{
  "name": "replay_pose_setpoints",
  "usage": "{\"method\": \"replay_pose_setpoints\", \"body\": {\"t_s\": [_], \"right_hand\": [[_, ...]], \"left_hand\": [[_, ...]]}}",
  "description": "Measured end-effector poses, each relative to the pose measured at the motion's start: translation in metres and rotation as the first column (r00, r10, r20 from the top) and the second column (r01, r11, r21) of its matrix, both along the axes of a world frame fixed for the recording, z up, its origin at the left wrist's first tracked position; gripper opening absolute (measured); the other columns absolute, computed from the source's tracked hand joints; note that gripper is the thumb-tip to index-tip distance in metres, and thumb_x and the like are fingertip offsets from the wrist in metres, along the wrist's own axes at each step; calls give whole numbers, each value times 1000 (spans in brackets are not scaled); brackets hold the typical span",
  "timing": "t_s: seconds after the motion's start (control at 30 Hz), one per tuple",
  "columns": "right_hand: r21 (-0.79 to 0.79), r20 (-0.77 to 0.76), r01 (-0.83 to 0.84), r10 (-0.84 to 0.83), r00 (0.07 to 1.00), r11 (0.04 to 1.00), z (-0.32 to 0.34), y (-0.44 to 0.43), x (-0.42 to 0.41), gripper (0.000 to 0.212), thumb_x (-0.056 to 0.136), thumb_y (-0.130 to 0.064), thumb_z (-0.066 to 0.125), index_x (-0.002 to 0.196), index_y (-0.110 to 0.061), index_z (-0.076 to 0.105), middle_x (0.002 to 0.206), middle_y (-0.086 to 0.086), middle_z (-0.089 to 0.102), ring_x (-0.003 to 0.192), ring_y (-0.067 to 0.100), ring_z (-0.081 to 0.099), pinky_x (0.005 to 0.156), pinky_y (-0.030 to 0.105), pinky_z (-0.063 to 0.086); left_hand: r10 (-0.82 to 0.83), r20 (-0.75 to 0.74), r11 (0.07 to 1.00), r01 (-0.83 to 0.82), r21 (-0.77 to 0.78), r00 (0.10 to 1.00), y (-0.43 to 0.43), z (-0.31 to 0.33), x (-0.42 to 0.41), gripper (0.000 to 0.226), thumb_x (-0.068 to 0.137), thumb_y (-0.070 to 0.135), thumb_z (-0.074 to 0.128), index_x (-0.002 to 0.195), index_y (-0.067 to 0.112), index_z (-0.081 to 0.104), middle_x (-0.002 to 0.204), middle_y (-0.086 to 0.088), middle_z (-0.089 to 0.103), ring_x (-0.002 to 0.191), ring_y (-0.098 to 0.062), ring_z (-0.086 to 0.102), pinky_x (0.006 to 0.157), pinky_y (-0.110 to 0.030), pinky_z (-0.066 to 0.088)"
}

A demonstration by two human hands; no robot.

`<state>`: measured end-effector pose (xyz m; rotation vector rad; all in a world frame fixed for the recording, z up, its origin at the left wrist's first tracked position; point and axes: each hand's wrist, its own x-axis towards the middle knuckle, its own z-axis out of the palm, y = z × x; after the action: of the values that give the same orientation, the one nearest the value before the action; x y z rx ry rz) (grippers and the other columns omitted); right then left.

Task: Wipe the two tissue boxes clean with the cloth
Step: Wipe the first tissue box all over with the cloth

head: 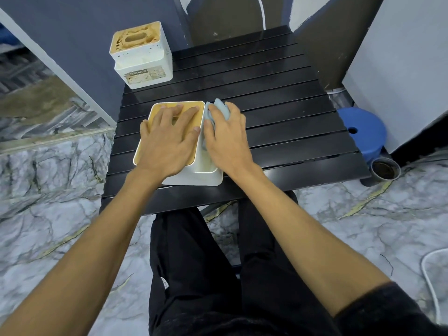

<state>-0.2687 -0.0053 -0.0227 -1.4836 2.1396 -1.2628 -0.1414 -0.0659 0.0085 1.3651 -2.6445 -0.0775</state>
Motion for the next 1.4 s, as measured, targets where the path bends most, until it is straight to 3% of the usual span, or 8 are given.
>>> {"method": "replay_pose_setpoints", "body": {"t_s": [0.17,0.5,0.8,0.97,1.07,1.2,1.3,1.4], "right_hand": [[-50,-19,12,-13,1000,999,-9,25,21,39,99,-23,46,134,-8,53,148,22,32,119,39,38,101,44,37],[-5,-14,-6,6,1000,1000,-7,-12,-6,39,101,-22,40,136,-10,52,151,18,29,130,37,31,107,42,32],[8,-130,-78,78,988,997,8,-17,-32,37,103,-21,39,136,-12,54,147,15,35,127,32,37,104,36,37],[-29,-139,-32,28,990,999,18,1,-57,35,103,-16,38,132,-10,56,146,17,35,133,30,34,106,32,29],[-9,-191,7,-9,981,1000,12,18,-74,35,103,-16,38,133,-9,55,147,19,34,130,34,35,105,33,29],[87,-267,-5,28,963,996,-10,41,-82,33,103,-17,39,130,-10,56,147,19,35,121,38,40,100,40,36],[182,-359,-8,74,930,983,-25,53,-76,34,102,-24,39,132,-18,54,149,14,35,118,37,44,96,44,38],[253,-427,18,95,899,967,-38,59,-69,38,100,-30,39,136,-24,47,153,11,32,130,33,38,102,47,35]], "left_hand": [[-16,21,1000,16,1,1000,0,-1,1,60,95,54,18,150,38,34,155,-1,34,145,-25,26,114,-59,18],[-37,6,999,37,34,999,-5,0,3,58,96,54,21,150,40,35,155,1,33,146,-21,24,115,-58,15],[-142,28,987,140,83,989,-19,5,8,60,95,59,18,151,40,33,153,2,33,144,-20,26,117,-59,12],[-271,106,961,263,83,957,-25,11,8,67,92,64,8,153,43,28,162,7,27,152,-20,10,118,-60,-1],[-252,154,966,240,93,955,-26,16,2,52,101,55,18,152,47,26,164,13,20,153,-18,7,119,-57,-1],[-211,1,946,204,251,978,-22,17,-10,45,106,33,36,149,47,33,164,15,19,152,-11,10,119,-55,1],[-235,-89,924,251,287,968,-20,13,-11,54,92,39,32,145,48,38,162,17,22,151,-9,9,119,-52,-3],[-287,-118,909,309,279,951,-22,10,-10,56,89,39,32,143,51,40,161,19,23,151,-6,9,120,-49,-4]]}}
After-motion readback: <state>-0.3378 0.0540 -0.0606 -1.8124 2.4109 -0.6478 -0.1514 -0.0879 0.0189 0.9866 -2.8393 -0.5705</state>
